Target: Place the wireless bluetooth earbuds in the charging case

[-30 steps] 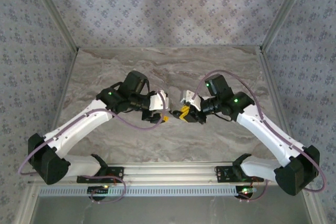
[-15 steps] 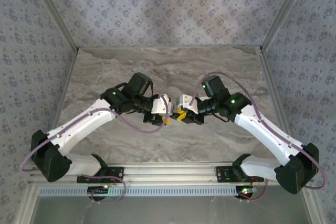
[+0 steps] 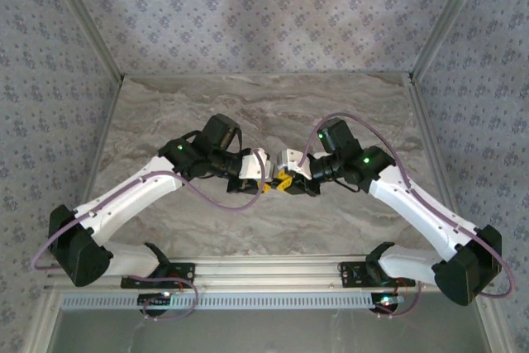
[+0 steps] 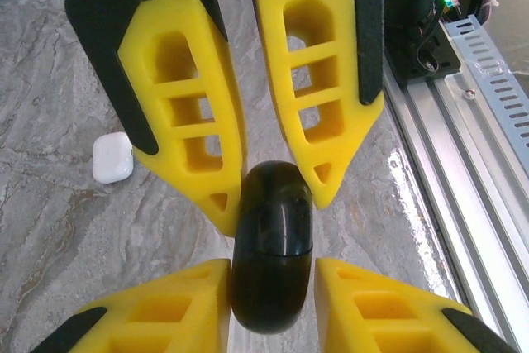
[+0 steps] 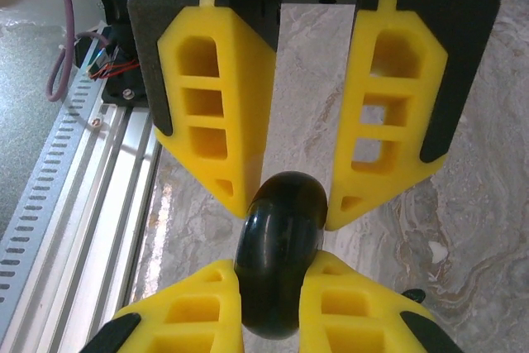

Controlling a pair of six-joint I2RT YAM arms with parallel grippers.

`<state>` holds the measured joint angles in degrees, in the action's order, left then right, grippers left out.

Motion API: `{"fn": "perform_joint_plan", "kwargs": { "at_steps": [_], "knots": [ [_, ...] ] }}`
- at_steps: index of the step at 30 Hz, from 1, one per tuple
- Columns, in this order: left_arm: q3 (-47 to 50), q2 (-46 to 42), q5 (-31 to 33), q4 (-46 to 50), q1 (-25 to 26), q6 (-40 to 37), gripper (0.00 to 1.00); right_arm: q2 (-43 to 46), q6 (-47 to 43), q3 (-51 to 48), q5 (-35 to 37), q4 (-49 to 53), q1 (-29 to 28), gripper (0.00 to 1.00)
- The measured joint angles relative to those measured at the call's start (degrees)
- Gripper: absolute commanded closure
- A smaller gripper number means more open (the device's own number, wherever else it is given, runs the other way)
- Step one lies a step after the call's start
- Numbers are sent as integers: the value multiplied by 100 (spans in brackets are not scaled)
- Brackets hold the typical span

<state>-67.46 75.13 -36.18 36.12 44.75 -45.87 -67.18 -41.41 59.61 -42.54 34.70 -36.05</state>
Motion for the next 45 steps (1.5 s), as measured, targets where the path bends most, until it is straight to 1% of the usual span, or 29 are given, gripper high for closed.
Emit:
{"fn": "perform_joint_plan", "kwargs": {
  "at_steps": [5,9,10,11,15,19,21,24,27,30,35,39,41,45],
  "knots": [
    [0,0,2,-15,0,4,70,9,4,-96,-52,-195,0,85],
    [2,0,-2,-33,0,31,80,66,22,-166,-72,-264,2,84],
    [7,0,-7,-37,0,35,84,85,28,-190,-72,-284,2,83],
    [15,0,-20,-46,0,33,85,109,44,-221,-72,-315,7,81],
    [118,-2,-140,-245,-31,155,87,358,245,-514,-66,-621,85,69],
    [424,-50,-367,-673,-149,527,87,1014,680,-1119,63,-1279,308,54],
    [627,-101,-468,-946,-201,785,87,1403,973,-1510,129,-1720,422,50],
    [839,-140,-627,-1412,-201,1198,87,1858,1456,-2031,146,-2376,557,48],
    [1019,-184,-761,-1965,-201,1617,87,2076,1882,-2317,140,-2883,636,48],
    [1163,-240,-828,-2409,-201,1958,87,2094,2162,-2380,98,-3233,647,48],
    [1220,-254,-909,-2758,-201,2236,87,2006,2413,-2380,-74,-3630,647,50],
    [1222,-271,-973,-2889,-201,2315,87,1794,2487,-2380,-227,-3751,647,56],
    [1222,-271,-997,-2892,-201,2345,87,1716,2507,-2378,-286,-3764,647,61],
    [1222,-271,-1014,-2894,-210,2345,87,1683,2505,-2378,-420,-3775,645,77]
  ]
}}
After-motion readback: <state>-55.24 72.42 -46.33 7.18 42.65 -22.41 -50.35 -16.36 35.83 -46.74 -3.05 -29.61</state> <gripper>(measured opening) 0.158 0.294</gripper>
